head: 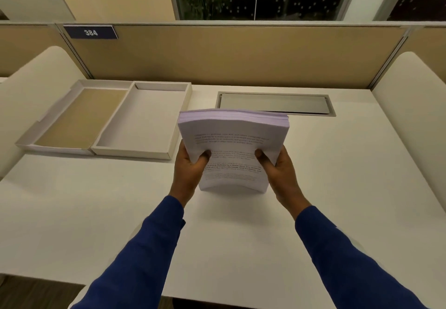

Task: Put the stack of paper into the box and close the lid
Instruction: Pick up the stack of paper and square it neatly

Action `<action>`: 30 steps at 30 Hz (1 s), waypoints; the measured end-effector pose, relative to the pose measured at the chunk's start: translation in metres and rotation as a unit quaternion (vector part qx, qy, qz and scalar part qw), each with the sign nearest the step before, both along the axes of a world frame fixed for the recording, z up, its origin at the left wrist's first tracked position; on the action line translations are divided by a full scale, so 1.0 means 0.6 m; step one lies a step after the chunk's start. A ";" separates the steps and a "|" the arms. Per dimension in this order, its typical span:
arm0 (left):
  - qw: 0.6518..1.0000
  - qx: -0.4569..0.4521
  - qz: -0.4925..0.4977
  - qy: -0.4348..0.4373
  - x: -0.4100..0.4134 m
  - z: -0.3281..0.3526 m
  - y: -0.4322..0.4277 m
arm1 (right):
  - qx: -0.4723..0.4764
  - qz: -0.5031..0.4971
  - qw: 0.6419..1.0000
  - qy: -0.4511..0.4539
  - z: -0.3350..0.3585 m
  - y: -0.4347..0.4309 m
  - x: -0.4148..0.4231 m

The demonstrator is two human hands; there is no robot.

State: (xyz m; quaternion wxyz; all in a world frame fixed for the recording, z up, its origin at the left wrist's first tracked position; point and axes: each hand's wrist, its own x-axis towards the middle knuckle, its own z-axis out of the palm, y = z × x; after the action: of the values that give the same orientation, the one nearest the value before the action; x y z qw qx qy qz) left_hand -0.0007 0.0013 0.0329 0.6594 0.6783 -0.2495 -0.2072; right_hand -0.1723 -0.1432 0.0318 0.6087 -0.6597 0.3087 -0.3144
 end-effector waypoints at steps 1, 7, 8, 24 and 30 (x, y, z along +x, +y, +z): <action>1.000 -0.013 -0.002 -0.005 0.003 0.010 -0.003 | -0.013 -0.008 1.000 -0.009 0.009 0.000 0.003; 0.996 -0.058 0.008 -0.070 0.021 0.074 -0.025 | -0.038 -0.038 0.995 -0.089 0.083 -0.010 0.019; 0.995 -0.065 0.013 -0.075 0.022 0.086 -0.028 | -0.031 -0.040 0.994 -0.100 0.096 -0.012 0.021; 0.991 0.031 0.125 0.030 0.027 0.148 -0.061 | 0.046 -0.145 0.988 -0.034 0.147 -0.018 0.053; 0.993 0.011 0.115 0.007 0.023 0.149 -0.062 | 0.033 -0.135 0.990 -0.033 0.153 -0.019 0.055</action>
State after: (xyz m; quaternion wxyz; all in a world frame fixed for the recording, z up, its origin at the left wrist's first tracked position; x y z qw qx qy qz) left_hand 0.0132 -0.0361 0.1222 0.6731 0.7082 -0.1627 -0.1375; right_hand -0.1395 -0.1549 0.1238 0.5917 -0.5808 0.3847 -0.4055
